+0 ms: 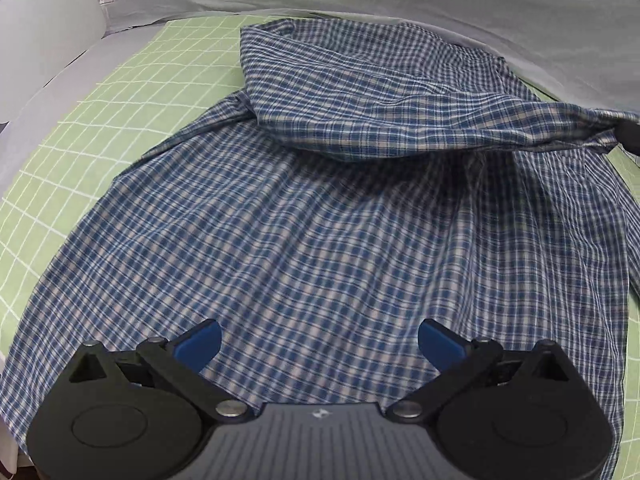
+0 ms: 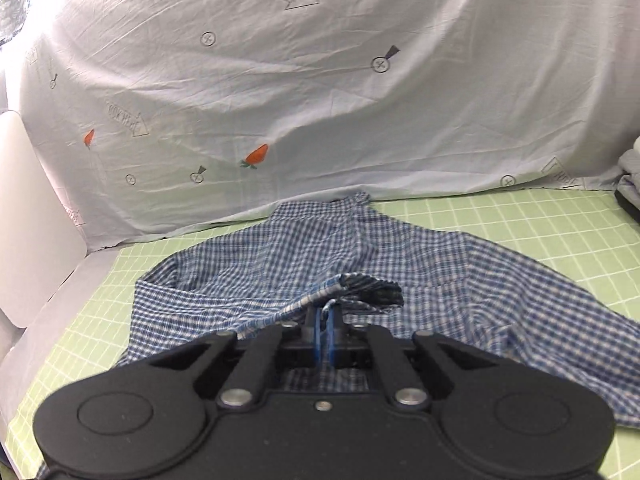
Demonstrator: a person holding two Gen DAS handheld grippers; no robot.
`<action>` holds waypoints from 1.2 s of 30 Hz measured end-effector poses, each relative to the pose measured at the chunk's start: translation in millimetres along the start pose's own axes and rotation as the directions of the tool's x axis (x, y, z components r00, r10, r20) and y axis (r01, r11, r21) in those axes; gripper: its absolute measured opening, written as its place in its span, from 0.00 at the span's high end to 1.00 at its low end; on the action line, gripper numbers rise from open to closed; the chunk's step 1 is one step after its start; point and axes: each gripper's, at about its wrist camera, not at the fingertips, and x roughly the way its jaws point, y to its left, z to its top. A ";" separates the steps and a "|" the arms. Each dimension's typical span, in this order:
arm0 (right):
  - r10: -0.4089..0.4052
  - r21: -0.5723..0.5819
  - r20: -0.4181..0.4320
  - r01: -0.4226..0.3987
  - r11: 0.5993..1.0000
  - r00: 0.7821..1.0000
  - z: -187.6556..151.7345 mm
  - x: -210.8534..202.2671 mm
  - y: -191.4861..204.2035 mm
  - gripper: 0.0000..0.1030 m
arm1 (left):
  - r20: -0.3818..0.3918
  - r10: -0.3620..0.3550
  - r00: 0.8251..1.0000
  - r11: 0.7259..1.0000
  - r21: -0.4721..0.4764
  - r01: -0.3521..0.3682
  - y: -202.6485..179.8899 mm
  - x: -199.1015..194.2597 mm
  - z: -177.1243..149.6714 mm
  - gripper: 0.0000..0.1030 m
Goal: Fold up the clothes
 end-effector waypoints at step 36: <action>-0.257 -0.040 -0.242 0.255 0.966 0.936 -30.4 30.1 -190.1 0.90 | -0.136 0.078 0.988 0.990 -0.105 -0.092 -14.8 7.9 -14.6 0.00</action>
